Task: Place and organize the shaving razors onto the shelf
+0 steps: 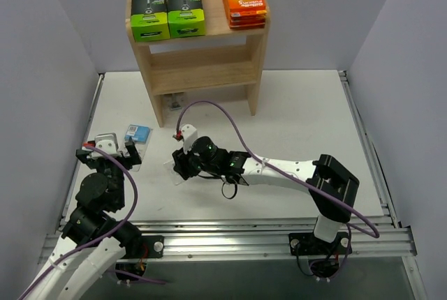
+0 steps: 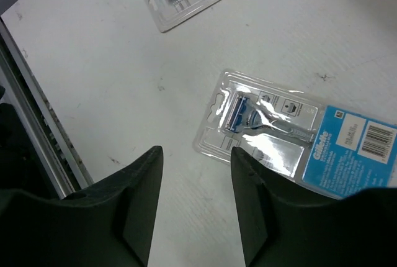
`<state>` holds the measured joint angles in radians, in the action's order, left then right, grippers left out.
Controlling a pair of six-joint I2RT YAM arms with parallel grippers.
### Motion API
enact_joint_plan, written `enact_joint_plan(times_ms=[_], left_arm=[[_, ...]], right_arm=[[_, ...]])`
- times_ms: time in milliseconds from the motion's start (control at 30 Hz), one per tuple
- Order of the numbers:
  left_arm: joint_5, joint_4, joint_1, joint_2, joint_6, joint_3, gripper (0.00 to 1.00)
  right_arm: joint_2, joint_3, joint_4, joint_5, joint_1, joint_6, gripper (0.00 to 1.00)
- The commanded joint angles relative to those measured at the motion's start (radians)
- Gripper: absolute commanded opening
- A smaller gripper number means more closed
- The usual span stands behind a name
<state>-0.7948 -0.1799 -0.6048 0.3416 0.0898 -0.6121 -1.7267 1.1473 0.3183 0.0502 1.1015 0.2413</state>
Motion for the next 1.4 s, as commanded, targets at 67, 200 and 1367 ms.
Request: enact_joint_plan(times_ms=[67,200,1367], left_arm=[[0.026,0.022,0.008,0.011,-0.001,-0.011,0.98],[0.016,0.02,0.008,0.02,-0.002,-0.012,0.94],[0.059,0.01,0.01,-0.006,-0.005,-0.018,0.94]], right_arm=[[-0.01,0.002,0.021,-0.03,-0.054,0.007,0.49],[-0.054,0.015,0.002,-0.052,-0.08,0.023,0.5],[-0.25,0.083,-0.075,-0.285,-0.201,0.075,0.52]])
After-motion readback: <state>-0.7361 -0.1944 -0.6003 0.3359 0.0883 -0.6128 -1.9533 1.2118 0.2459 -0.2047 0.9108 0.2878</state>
